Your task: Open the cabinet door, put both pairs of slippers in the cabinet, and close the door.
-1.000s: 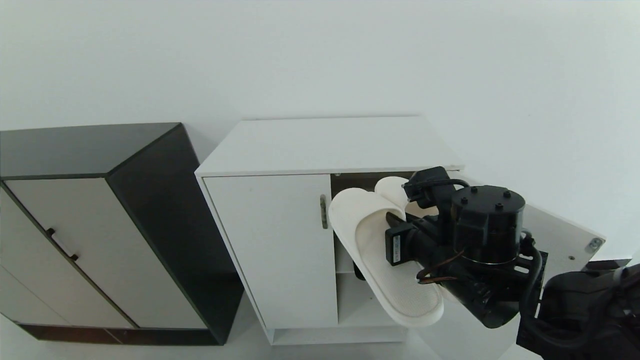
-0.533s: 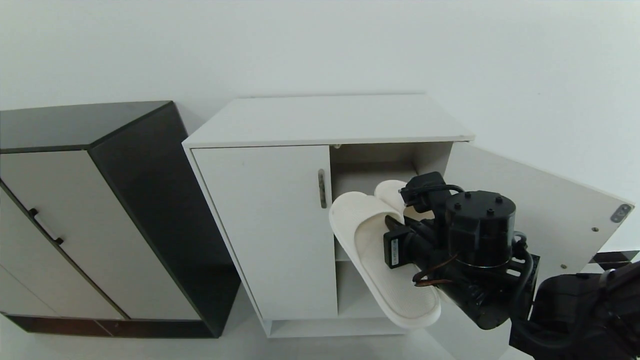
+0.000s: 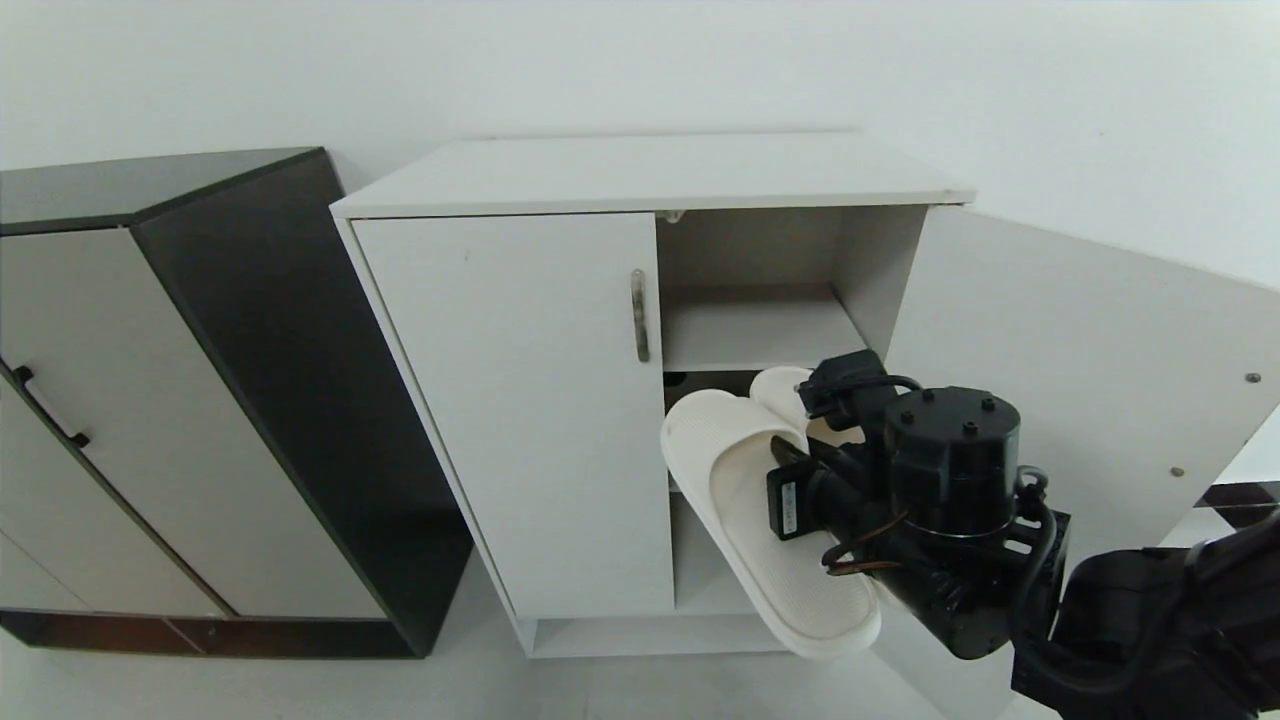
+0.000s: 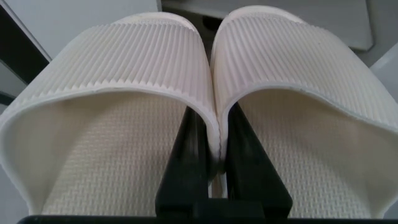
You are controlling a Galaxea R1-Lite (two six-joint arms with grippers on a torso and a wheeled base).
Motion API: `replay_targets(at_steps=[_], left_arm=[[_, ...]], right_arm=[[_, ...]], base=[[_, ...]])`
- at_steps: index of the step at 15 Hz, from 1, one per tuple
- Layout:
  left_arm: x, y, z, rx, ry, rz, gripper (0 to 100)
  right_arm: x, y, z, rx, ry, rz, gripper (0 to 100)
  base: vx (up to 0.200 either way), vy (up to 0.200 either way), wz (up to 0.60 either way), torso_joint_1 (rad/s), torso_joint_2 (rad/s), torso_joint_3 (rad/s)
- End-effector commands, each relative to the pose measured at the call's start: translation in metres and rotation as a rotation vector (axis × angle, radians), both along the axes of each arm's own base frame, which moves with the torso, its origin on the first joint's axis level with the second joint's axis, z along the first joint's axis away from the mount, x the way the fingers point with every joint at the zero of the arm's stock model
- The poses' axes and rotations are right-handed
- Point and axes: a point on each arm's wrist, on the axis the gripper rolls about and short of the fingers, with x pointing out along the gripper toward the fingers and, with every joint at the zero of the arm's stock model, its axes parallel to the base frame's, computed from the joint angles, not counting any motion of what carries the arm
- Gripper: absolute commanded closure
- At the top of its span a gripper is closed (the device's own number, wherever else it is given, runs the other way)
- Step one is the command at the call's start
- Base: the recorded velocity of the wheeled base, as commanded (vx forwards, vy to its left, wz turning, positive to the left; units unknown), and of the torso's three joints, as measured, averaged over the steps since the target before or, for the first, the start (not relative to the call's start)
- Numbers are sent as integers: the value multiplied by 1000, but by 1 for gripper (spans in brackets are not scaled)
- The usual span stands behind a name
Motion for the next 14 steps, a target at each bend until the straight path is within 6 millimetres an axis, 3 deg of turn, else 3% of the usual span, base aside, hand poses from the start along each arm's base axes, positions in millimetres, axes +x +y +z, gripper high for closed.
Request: replay_targets(at_steps=[1, 7, 14], left_arm=[[0, 0, 0, -1, 0, 1, 100], [0, 0, 0, -2, 0, 1, 100], [0, 0, 0, -2, 0, 1, 100]], right_arm=[[5, -1, -5, -10, 9, -13, 100], [14, -2, -15, -24, 23, -33, 100], [39, 4, -42, -26, -14, -68, 100]], base=[[0, 0, 0, -110, 456, 354], [0, 0, 0, -50, 434, 376], [0, 0, 0, -1, 53, 51]])
